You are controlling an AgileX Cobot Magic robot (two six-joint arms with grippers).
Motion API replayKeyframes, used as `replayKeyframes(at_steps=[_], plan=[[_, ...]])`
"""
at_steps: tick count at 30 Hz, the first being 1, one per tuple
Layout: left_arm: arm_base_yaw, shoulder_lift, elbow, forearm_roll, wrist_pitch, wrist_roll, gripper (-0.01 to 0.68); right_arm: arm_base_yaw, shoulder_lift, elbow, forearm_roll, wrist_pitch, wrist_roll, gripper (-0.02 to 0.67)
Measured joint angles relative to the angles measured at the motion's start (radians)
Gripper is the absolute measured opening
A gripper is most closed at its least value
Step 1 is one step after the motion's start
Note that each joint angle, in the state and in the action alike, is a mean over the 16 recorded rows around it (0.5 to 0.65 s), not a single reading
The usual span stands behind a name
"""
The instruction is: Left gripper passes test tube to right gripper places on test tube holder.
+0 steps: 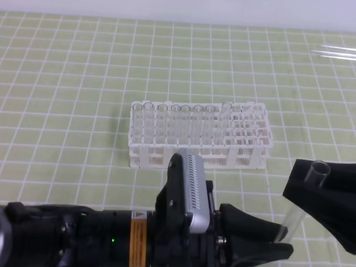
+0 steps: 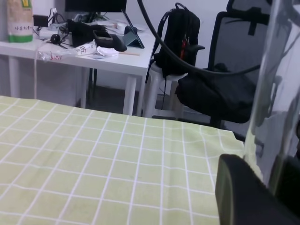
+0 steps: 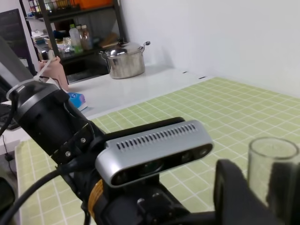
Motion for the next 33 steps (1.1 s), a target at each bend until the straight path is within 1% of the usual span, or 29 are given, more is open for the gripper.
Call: replayKeyframes(at_steps=[8,15,20,23,26,30,33], plan=[[0.0,0.001,0.0,0.004,-0.006,-0.004,0.068,0.0,-0.001,0.0,-0.001,-0.006,-0.011,0.113],[0.001,-0.001,0.0,0.002,-0.054,-0.004,0.096,0.0,-0.002,-0.001,0.004,-0.003,-0.014,0.102],[0.016,-0.001,0.004,0.0,-0.094,-0.011,0.18,0.0,-0.002,-0.002,0.005,-0.005,-0.014,0.101],[0.042,-0.002,0.013,0.001,-0.129,-0.024,0.235,0.0,-0.002,-0.002,0.005,-0.013,-0.014,0.101],[0.079,-0.001,0.026,0.007,-0.135,-0.041,0.286,0.0,-0.002,-0.003,0.005,-0.028,-0.016,0.1],[0.158,-0.017,0.054,0.049,-0.152,-0.078,0.337,0.0,-0.001,-0.003,0.002,-0.055,-0.034,0.1],[0.231,-0.042,0.079,0.108,-0.15,-0.115,0.347,0.0,-0.001,-0.008,0.002,-0.078,-0.05,0.1]])
